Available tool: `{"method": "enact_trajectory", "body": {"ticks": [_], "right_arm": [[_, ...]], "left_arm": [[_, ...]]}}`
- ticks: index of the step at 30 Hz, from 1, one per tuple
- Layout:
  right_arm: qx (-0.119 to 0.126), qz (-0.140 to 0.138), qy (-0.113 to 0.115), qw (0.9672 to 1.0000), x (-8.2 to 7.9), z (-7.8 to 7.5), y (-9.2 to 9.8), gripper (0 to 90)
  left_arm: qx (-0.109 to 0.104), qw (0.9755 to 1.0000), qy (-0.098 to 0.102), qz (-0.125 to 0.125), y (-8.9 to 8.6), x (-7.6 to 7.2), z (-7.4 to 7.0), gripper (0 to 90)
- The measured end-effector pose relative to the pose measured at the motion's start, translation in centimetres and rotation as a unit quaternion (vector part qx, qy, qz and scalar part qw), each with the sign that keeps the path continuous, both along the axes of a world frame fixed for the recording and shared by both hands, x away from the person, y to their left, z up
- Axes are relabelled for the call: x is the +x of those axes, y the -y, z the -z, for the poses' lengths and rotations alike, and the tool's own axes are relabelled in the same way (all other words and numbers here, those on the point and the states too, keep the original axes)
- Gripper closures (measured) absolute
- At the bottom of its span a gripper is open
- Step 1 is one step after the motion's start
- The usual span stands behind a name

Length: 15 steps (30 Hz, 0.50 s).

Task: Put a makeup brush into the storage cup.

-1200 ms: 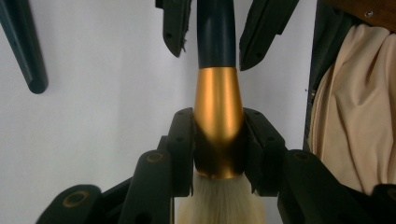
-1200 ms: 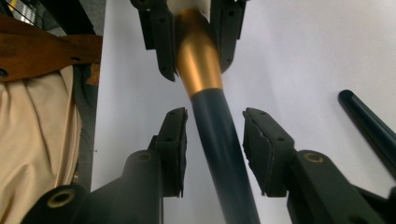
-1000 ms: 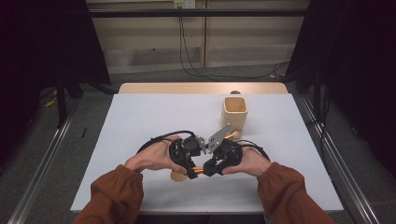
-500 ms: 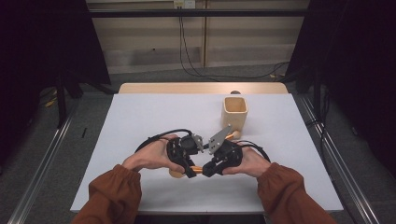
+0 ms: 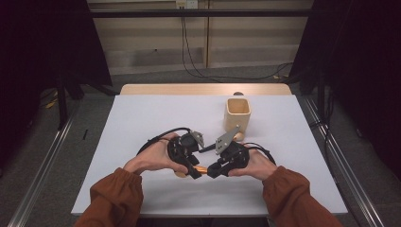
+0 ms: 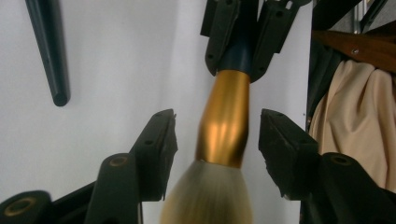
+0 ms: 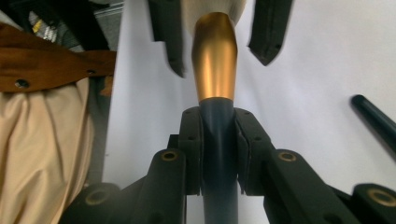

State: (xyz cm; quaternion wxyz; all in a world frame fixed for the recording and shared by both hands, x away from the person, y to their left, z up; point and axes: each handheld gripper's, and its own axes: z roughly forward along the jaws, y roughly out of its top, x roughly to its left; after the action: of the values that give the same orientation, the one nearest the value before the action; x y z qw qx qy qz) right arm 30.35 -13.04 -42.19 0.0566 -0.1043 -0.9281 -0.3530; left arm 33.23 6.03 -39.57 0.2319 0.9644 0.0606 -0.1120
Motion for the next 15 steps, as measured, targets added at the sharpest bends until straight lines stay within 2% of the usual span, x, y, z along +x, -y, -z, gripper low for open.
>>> {"method": "enact_trajectory", "body": {"ticks": [4,8,9,10,13,15], "right_arm": [[0.002,0.023,0.001,0.9997,0.3,0.1,0.5,75.7],[0.002,0.046,-0.002,0.999,0.5,0.2,1.0,75.6],[0.002,0.055,0.001,0.9985,0.5,0.1,1.2,75.6],[0.004,0.057,0.0,0.9983,0.6,0.1,1.2,75.6],[0.007,0.071,-0.005,0.9974,0.7,0.3,1.7,75.6],[0.009,0.083,-0.009,0.9965,0.6,0.6,2.3,75.6]], "left_arm": [[-0.027,0.9993,0.013,-0.022,-0.5,0.2,-0.2,31.5],[-0.047,0.9965,0.034,-0.061,-1.5,0.7,-0.3,18.9],[-0.052,0.9957,0.033,-0.07,-1.6,0.7,-0.3,14.4],[-0.056,0.9953,0.034,-0.072,-1.9,0.8,-0.3,14.5],[-0.065,0.9922,0.048,-0.095,-2.7,1.0,-0.4,8.5],[-0.075,0.9887,0.053,-0.119,-3.6,1.2,-0.2,4.9]]}}
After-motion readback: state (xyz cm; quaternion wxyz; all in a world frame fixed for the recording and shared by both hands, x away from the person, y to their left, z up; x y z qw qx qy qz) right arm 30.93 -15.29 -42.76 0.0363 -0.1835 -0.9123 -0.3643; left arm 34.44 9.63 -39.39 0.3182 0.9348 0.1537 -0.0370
